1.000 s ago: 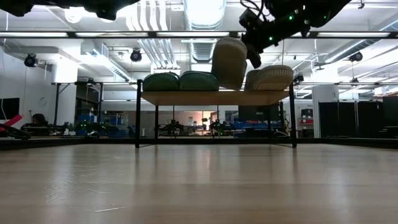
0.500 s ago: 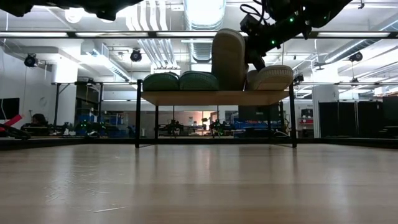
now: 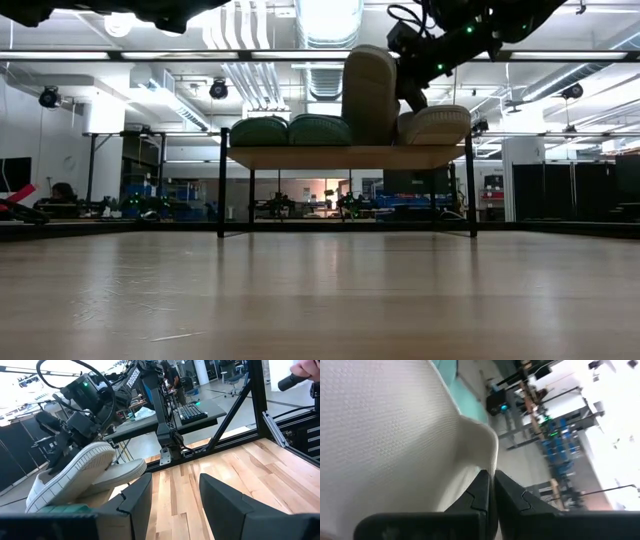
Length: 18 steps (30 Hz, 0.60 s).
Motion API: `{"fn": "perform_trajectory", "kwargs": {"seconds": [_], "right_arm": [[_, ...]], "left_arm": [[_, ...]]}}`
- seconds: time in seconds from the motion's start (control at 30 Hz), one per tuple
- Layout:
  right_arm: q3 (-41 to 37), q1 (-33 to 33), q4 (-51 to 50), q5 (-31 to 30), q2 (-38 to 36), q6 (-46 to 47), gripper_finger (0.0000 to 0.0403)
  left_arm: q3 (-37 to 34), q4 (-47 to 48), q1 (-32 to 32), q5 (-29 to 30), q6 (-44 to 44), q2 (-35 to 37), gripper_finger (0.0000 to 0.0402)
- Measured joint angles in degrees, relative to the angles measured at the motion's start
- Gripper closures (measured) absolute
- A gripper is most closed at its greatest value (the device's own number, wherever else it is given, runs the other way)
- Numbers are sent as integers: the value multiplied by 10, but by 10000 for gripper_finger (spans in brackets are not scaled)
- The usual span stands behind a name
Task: Pick and place slides into the shelf
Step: Put the gray slide on the shelf next to the other gray slide
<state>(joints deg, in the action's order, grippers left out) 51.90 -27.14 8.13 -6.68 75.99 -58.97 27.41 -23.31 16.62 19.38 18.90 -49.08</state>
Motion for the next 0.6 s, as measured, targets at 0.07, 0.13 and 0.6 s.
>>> {"fn": "perform_trajectory", "kwargs": {"seconds": [0.07,0.13,0.6], "right_arm": [[-1,0,25,0,0,-12,394],[1,-1,45,0,-1,-20,394],[46,-11,41,6,0,-81,394]], "left_arm": [[0,0,0,0,0,0,253],[0,0,0,0,0,0,253],[0,0,0,0,12,1,253]]}}
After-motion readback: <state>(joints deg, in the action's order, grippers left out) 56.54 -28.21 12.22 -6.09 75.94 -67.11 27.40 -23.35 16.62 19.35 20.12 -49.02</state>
